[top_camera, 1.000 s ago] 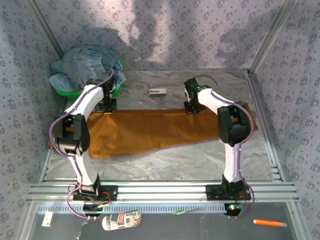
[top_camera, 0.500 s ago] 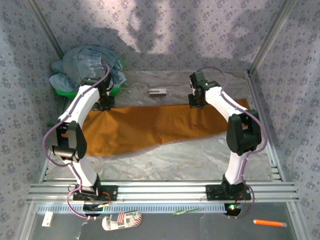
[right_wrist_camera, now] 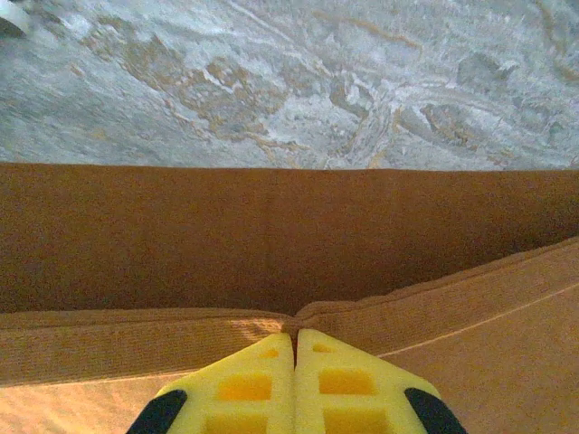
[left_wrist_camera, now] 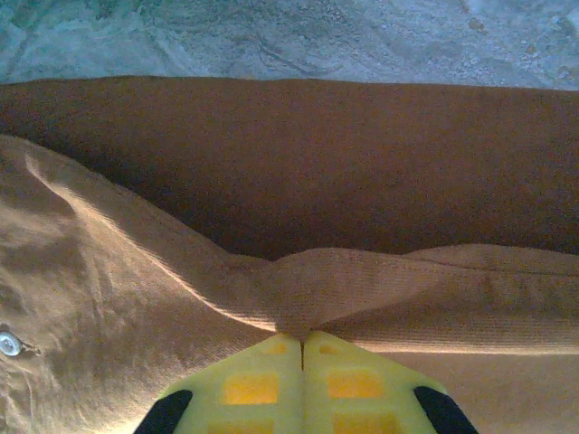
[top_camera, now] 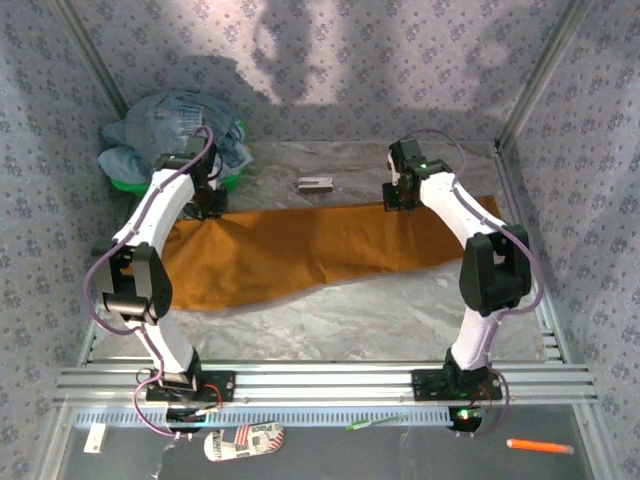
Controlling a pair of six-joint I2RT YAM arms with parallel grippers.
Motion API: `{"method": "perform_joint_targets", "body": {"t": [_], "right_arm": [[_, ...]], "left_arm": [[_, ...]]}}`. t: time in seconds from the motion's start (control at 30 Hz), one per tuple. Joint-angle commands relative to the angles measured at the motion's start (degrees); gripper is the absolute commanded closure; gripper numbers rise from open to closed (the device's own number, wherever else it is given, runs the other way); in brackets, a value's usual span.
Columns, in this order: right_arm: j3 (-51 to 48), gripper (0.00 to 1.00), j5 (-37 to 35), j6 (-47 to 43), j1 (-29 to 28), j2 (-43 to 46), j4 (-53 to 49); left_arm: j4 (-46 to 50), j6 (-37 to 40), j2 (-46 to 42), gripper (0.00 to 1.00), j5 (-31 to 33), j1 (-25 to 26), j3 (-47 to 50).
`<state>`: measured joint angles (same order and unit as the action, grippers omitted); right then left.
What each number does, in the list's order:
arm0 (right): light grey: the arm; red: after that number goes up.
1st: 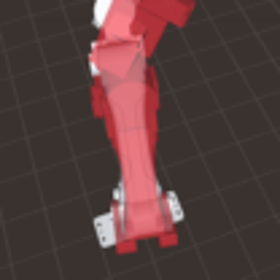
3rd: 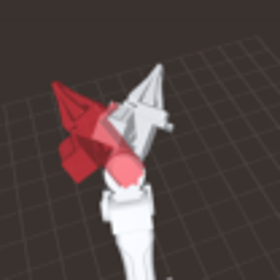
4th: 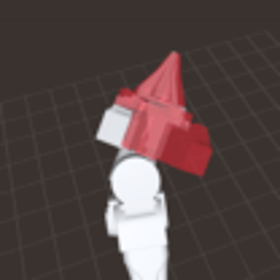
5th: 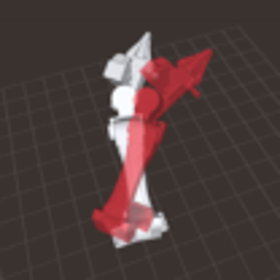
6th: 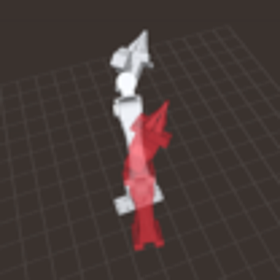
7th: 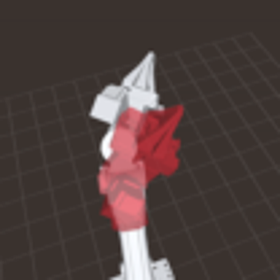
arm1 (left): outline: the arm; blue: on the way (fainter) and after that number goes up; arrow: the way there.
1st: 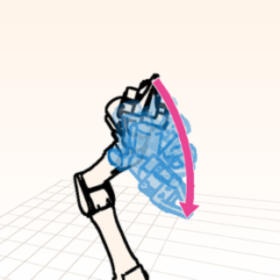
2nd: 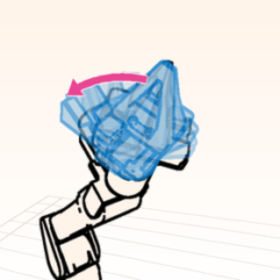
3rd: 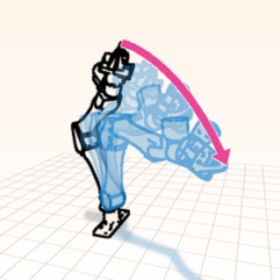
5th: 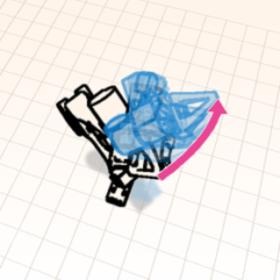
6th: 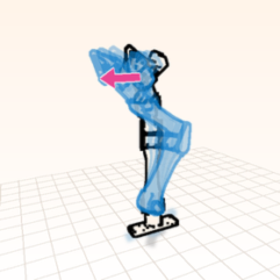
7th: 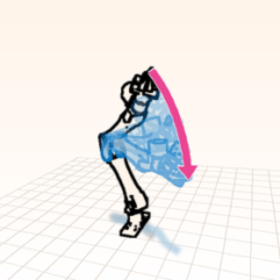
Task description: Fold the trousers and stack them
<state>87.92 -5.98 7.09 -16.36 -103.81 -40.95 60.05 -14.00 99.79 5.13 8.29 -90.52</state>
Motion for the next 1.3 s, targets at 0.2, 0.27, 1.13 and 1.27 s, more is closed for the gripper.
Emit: {"method": "perform_joint_targets", "body": {"t": [0.2,0.27,1.13,1.27], "right_arm": [[-1.8,1.00,-0.4,0.0,1.2,4.5,0.8],[-0.7,1.00,-0.8,0.0,1.2,2.9,0.5],[3.3,0.54,3.2,11.9,13.3,-8.4,-3.4],[3.5,0.85,7.6,16.1,19.1,-13.9,-3.4]], "left_arm": [[0.3,2.2,-5.1,1.00,-1.8,-2.2,-0.6],[-0.2,2.0,-4.3,1.00,-2.4,-2.4,-1.0],[-17.1,-21.2,-5.9,0.00,0.2,-11.8,21.2],[-23.4,-27.7,-4.6,0.01,-4.4,-16.3,27.3]]}}
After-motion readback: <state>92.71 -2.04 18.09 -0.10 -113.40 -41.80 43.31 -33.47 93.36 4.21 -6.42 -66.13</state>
